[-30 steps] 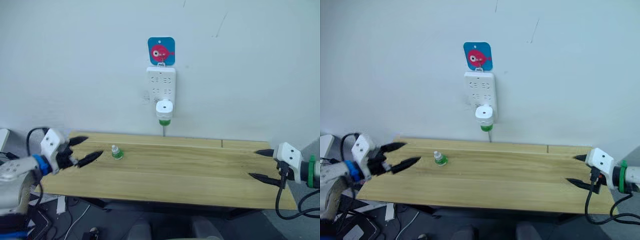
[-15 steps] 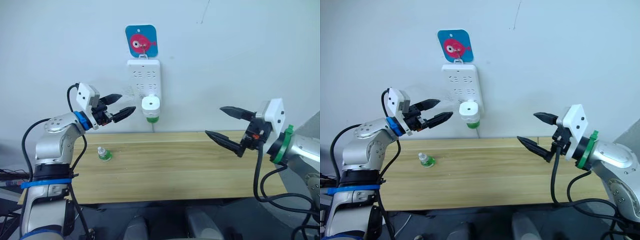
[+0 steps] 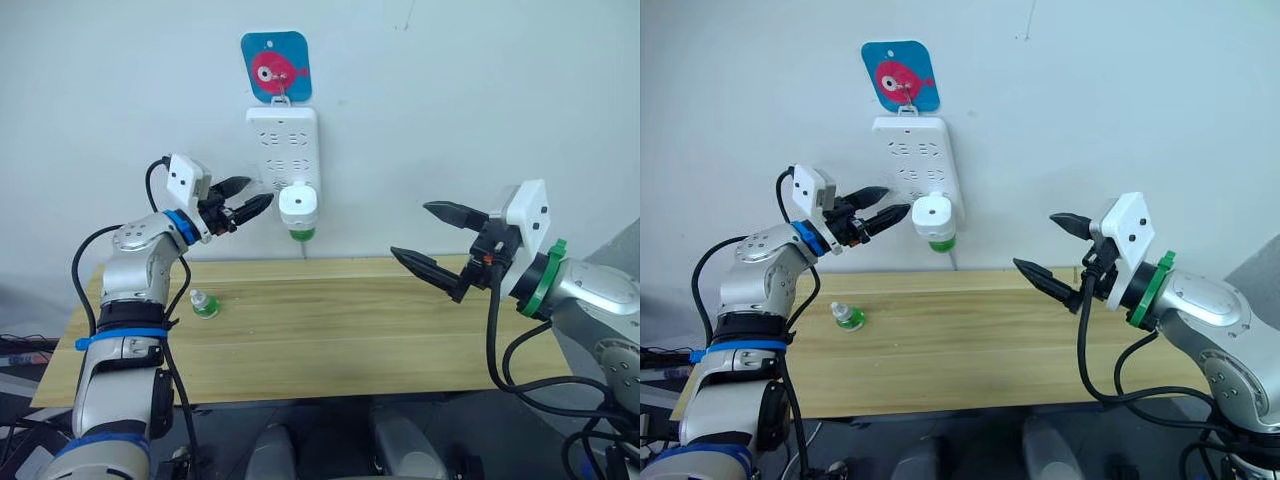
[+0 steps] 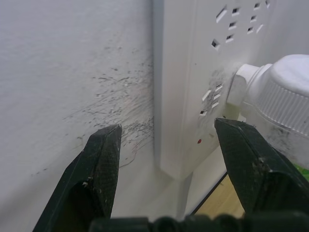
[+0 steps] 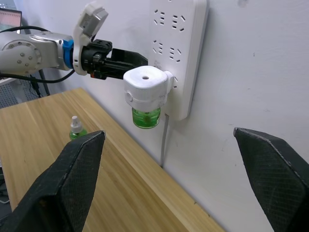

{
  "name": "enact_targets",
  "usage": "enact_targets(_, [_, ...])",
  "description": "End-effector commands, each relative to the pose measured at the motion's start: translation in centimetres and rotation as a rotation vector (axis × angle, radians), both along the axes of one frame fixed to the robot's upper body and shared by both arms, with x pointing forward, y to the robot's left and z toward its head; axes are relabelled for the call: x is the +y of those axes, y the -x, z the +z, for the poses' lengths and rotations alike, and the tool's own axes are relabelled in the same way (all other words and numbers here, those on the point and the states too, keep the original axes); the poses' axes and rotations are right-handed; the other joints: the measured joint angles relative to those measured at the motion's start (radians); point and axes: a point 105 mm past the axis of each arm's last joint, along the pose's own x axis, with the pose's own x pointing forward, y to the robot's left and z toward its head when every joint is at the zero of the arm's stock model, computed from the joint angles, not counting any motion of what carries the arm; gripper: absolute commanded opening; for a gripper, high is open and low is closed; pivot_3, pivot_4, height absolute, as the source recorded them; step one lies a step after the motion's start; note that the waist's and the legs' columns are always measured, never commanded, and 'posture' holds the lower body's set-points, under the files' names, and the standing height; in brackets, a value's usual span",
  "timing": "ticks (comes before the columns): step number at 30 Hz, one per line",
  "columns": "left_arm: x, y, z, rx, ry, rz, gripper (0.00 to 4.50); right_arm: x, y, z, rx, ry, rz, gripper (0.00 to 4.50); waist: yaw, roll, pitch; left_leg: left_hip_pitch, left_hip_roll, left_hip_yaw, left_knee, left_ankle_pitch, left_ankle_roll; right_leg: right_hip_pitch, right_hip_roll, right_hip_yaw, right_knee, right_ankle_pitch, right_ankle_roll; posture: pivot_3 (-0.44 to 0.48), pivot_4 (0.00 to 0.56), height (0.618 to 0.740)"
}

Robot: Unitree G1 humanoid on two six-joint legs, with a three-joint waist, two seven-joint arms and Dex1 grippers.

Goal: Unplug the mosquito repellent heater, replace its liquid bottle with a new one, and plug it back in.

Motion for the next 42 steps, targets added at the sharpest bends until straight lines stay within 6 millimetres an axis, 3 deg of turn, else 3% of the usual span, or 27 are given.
enact_targets(1, [-0.5, -0.4, 1.9, -0.070, -0.013, -0.015, 3.30, 0.6, 0.7, 1.0, -0.048, -0.013, 0.024, 4.50, -0.001, 0.000, 0.001, 0.000, 0.000, 0.000, 0.000, 0.000, 0.000, 0.000, 0.000, 0.000, 0.000, 0.000, 0.000, -0.263, 0.213, 0.725])
enact_targets(7, [-1.8, -1.0, 2.7, -0.085, -0.004, -0.060, 3.30, 0.8, 0.8, 1.0, -0.044, -0.023, 0.027, 4.50, 0.018, 0.002, 0.010, -0.002, -0.001, -0.003, 0.002, 0.000, 0.000, 0.000, 0.000, -0.002, 0.000, 0.001, 0.002, -0.266, 0.217, 0.725])
enact_targets(12, [-3.1, -0.4, 3.3, -0.092, -0.014, -0.152, 3.30, 0.8, 1.0, 0.8, -0.036, -0.019, 0.027, 4.50, 0.024, 0.001, 0.014, -0.005, -0.002, -0.003, 0.003, 0.001, -0.001, -0.001, 0.000, -0.002, -0.001, 0.002, 0.004, -0.272, 0.215, 0.725])
enact_targets(17, [-3.5, -0.1, 3.8, -0.109, -0.033, -0.182, 3.30, 0.8, 1.2, 0.6, -0.033, -0.014, 0.031, 4.50, 0.020, 0.001, 0.014, -0.014, -0.002, -0.003, 0.002, 0.001, 0.000, -0.010, 0.000, -0.002, -0.001, 0.003, 0.003, -0.271, 0.210, 0.725])
enact_targets(26, [-4.1, 0.4, 4.7, -0.124, -0.012, -0.221, 3.30, 1.2, 1.3, 0.4, -0.030, -0.009, 0.052, 4.50, 0.019, 0.001, 0.014, -0.015, -0.002, -0.004, 0.002, 0.001, 0.000, -0.011, 0.000, -0.002, -0.001, 0.004, 0.002, -0.268, 0.199, 0.725])
enact_targets(29, [-4.4, 0.6, 4.9, -0.128, -0.008, -0.241, 2.79, 1.4, 1.4, 0.4, -0.031, -0.008, 0.058, 4.50, 0.018, 0.001, 0.014, -0.014, -0.001, -0.004, 0.001, 0.001, 0.000, -0.011, 0.000, -0.003, -0.001, 0.003, 0.003, -0.268, 0.198, 0.725])
enact_targets(34, [-4.6, 0.8, 4.6, -0.112, -0.012, -0.263, 1.50, 1.9, 1.4, 0.3, -0.033, -0.015, 0.045, 4.50, 0.023, 0.001, 0.014, -0.015, -0.002, -0.004, 0.002, 0.001, -0.001, -0.011, 0.000, -0.003, -0.001, 0.003, 0.003, -0.272, 0.198, 0.725])
enact_targets(39, [-4.6, 1.0, 4.3, -0.108, -0.020, -0.267, 1.32, 2.2, 0.6, 0.0, -0.020, -0.015, -0.053, 4.50, 0.021, 0.001, 0.014, -0.015, -0.002, -0.004, 0.003, 0.002, -0.002, -0.011, -0.001, -0.002, -0.001, 0.004, 0.005, -0.268, 0.198, 0.725])
enact_targets(42, [-4.6, 1.2, 4.3, -0.108, -0.021, -0.267, 1.32, 3.6, -1.1, -0.4, -0.056, 0.033, -0.175, 4.50, 0.017, 0.001, 0.014, -0.015, -0.002, -0.004, 0.003, 0.002, -0.002, -0.011, 0.000, -0.002, 0.000, 0.004, 0.005, -0.267, 0.200, 0.725])
